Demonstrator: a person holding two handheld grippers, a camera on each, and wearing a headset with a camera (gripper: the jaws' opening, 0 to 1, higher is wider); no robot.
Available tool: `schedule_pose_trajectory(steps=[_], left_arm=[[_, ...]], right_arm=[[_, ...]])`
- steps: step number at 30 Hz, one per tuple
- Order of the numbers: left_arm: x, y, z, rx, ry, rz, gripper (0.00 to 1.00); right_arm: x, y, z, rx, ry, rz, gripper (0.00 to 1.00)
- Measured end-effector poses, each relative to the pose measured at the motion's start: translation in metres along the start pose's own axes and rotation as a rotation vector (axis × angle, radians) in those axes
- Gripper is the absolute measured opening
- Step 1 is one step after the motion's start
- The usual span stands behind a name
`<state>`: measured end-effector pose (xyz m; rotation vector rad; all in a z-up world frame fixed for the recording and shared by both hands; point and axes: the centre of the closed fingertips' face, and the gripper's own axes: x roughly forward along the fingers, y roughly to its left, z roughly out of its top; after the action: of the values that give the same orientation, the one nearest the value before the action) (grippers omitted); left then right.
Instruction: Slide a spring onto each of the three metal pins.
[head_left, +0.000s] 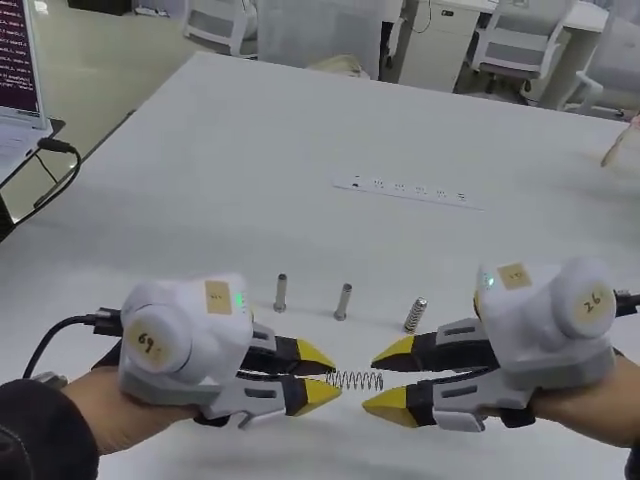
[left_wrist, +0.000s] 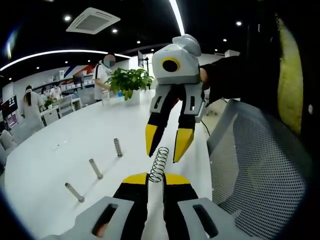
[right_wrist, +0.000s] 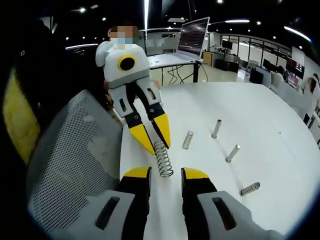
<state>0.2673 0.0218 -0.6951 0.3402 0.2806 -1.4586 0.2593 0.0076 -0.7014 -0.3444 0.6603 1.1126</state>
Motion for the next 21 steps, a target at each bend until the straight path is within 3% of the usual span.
schedule_pose_trajectory(steps=[6, 14, 21], left_arm=[[0.0, 0.0, 0.0, -0.004, -0.004, 0.0, 0.03], [0.001, 0.0, -0.003, -0.005, -0.001, 0.001, 0.03], [0.001, -0.001, -0.002, -0.002, 0.0, 0.0, 0.02]], right_arm=[[-0.001, 0.0, 0.0, -0.018, 0.006, 0.0, 0.1], [-0.006, 0.005, 0.011, -0.026, 0.006, 0.003, 0.08], [-0.008, 0.01, 0.026, -0.075, 0.008, 0.0, 0.08]])
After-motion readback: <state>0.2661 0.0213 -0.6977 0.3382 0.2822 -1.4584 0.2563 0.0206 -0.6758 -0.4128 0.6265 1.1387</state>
